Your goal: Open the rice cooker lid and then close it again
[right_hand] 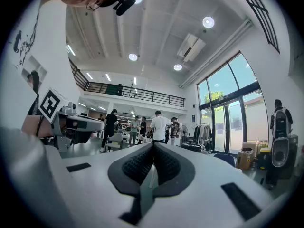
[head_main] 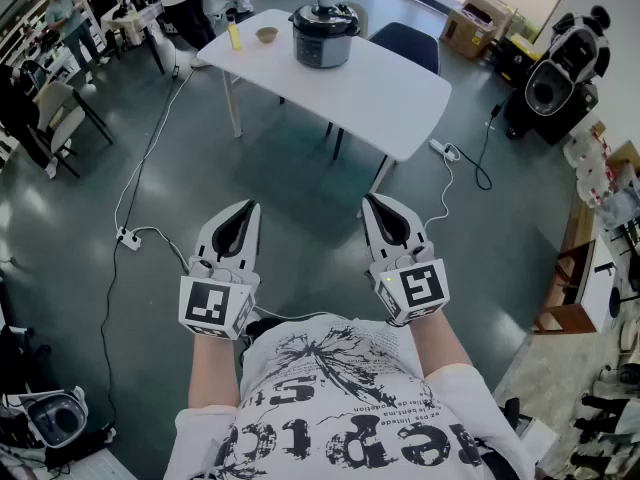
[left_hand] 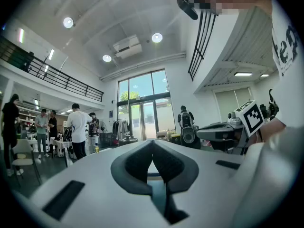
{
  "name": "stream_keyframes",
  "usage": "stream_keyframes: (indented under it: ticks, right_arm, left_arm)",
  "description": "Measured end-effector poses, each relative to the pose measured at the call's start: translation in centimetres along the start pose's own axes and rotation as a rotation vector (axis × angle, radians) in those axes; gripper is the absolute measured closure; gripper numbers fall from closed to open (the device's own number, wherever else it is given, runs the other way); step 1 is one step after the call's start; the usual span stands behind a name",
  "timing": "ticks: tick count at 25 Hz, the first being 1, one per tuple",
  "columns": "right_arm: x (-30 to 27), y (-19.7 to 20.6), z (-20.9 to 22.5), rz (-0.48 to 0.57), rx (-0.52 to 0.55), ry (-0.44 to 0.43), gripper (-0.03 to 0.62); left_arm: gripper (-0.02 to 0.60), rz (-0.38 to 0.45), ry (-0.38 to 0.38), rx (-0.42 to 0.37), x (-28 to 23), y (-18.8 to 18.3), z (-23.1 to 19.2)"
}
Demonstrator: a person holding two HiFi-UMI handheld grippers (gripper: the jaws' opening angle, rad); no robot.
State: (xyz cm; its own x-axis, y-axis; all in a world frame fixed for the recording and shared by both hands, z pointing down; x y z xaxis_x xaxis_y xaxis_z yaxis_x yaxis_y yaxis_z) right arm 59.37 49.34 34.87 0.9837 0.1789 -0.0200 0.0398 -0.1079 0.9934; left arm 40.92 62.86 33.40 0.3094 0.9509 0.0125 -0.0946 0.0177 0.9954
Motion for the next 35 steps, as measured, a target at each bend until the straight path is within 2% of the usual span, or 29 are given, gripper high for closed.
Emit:
stream_keyframes:
  ticks: [5,12,17,18,19,20,23,27,31,35]
  right_arm:
    - [-1.0,-0.2,1.0,0.009,0.006,-0.002,0.583]
    - [-1.7,0.1,1.4,-0.003,-0.014,-0.014,0.583]
    - [-3.0,0.4,2.3,0.036,-0.083,-0.05,0.582]
    - [-3.6,0.4,2.3,0.055,-0.089,-0.068,0.473]
    - [-4.4,0.4,2.3,0.072,-0.085,-0.084,0.192]
    - [-5.1,0.5,2.4,0.082,-0.074,-0.086,-0.004]
    - [-7.1,0.7,3.6,0.055,-0.046,-0.041,-0.004]
    - [-10.8,1.1,5.7,0.025,-0.091,-0.022,-0.004]
    - [-17.0,1.9,6.9,0.022,-0.098,-0.003,-0.004]
    - [-24.7,1.7,8.9,0.013,-0.107,0.047,-0.003]
  left_arm:
    - [0.568,-0.028,0.015,-0.053,-0.9,0.3,-0.6]
    - [0.568,-0.056,0.035,-0.052,-1.7,0.7,-0.4]
    - [0.568,-0.06,0.042,-0.059,-3.0,0.8,-0.8]
    - [0.568,-0.06,0.048,-0.064,-3.3,1.0,-1.0]
    - [0.568,-0.059,0.055,-0.068,-3.5,1.2,-1.3]
    - [0.568,-0.057,0.063,-0.068,-3.9,1.4,-1.6]
    - [0.568,-0.04,0.063,-0.03,-5.6,1.2,-2.4]
    - [0.568,-0.043,0.073,-0.022,-9.4,1.7,-5.0]
    - [0.568,-0.042,0.092,-0.022,-13.9,3.2,-10.0]
    - [0.568,-0.074,0.146,-0.052,-19.9,4.2,-16.0]
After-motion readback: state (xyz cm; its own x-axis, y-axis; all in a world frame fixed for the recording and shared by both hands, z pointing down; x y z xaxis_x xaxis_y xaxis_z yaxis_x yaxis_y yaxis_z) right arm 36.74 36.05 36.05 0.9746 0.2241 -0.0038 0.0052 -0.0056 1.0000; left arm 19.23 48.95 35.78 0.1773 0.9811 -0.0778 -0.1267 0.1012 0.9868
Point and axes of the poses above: the fingertips, and each gripper's own axes: x backward along the fingers, z to its right, y out of its underside, the point moved 6 cm from there along x, backward along the fingers, and after that the axes turned 15 degrees about -y, right-handed, at the moved point
